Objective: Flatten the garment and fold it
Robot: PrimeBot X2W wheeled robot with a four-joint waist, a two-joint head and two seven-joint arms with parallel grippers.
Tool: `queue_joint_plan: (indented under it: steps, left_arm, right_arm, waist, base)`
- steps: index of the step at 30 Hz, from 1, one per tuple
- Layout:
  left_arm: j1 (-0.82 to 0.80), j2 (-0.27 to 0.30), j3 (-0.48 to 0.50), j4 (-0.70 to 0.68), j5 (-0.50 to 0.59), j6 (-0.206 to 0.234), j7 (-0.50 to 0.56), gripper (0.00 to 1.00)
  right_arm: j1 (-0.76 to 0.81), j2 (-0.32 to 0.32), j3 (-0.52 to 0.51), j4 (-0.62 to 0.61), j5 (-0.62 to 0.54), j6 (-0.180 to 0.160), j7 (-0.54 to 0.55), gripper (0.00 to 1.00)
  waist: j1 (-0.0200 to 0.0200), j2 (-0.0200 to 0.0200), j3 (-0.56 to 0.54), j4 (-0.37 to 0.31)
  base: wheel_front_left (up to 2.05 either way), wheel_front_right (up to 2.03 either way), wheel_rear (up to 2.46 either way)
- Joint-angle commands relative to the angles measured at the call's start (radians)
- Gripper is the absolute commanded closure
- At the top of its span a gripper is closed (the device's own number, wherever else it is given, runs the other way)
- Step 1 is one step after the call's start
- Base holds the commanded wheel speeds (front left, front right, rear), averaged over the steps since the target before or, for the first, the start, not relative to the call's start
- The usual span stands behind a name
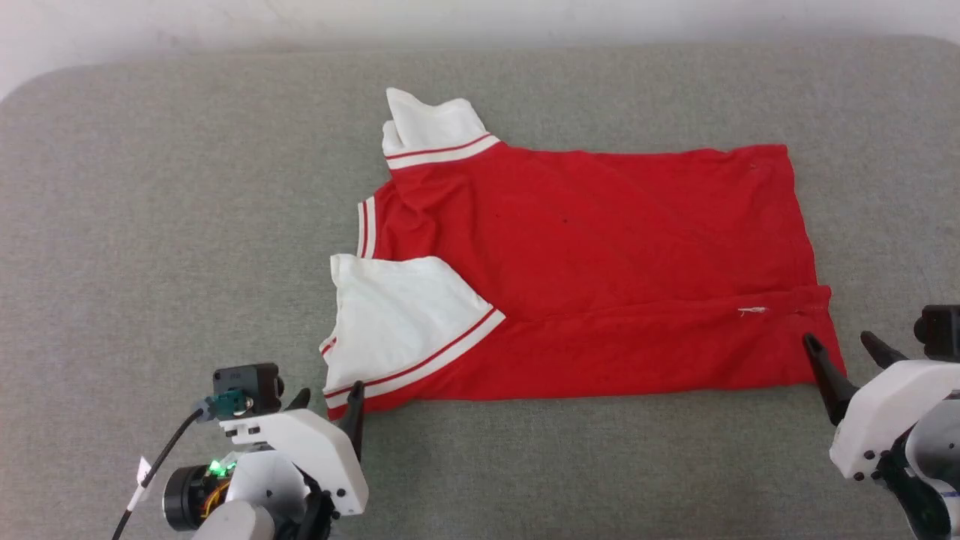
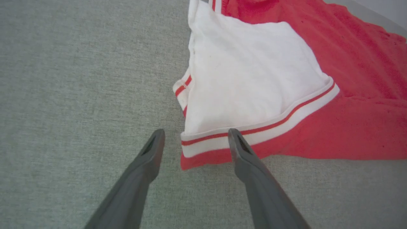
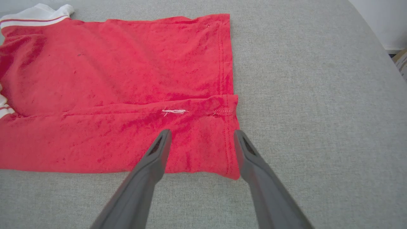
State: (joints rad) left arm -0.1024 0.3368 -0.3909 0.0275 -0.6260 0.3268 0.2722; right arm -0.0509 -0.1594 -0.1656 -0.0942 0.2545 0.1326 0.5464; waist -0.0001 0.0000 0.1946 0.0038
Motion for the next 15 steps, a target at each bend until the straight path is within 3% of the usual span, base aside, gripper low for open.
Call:
queue_joint_plan:
  steps: [1,9,10,11,15]
  left_arm:
    - [0.000,0.002,0.003,0.005,0.007,0.009,-0.003,0.00]
    - [-0.038,-0.012,-0.001,0.113,0.015,0.021,-0.007,0.00]
    - [-0.043,-0.015,-0.001,0.127,0.013,0.015,-0.013,0.59]
    - [-0.048,-0.018,-0.005,0.142,0.010,0.005,-0.015,1.00]
    - [-0.060,-0.040,-0.031,0.177,-0.015,-0.047,-0.010,1.00]
  right_arm:
    - [0.010,0.004,-0.003,-0.007,-0.003,-0.002,0.003,0.00]
    - [0.014,0.016,-0.033,-0.059,-0.010,-0.002,0.021,0.00]
    - [0.014,0.015,-0.035,-0.060,-0.010,-0.002,0.021,0.00]
    - [0.014,0.015,-0.036,-0.060,-0.009,-0.002,0.024,0.00]
    - [0.016,0.006,-0.046,-0.040,-0.017,-0.002,0.040,0.00]
  waist:
    - [0.0001,0.0000,0.022,-0.014]
    - [0.0001,0.0000,0.084,-0.037]
    - [0.0001,0.0000,0.087,-0.038]
    - [0.0001,0.0000,0.088,-0.038]
    - [0.0001,0.0000,0.082,-0.028]
  base:
    - [0.00,0.00,0.00]
    - [0.00,0.00,0.00]
    - [0.00,0.00,0.00]
    - [0.00,0.00,0.00]
    - [0.00,0.00,0.00]
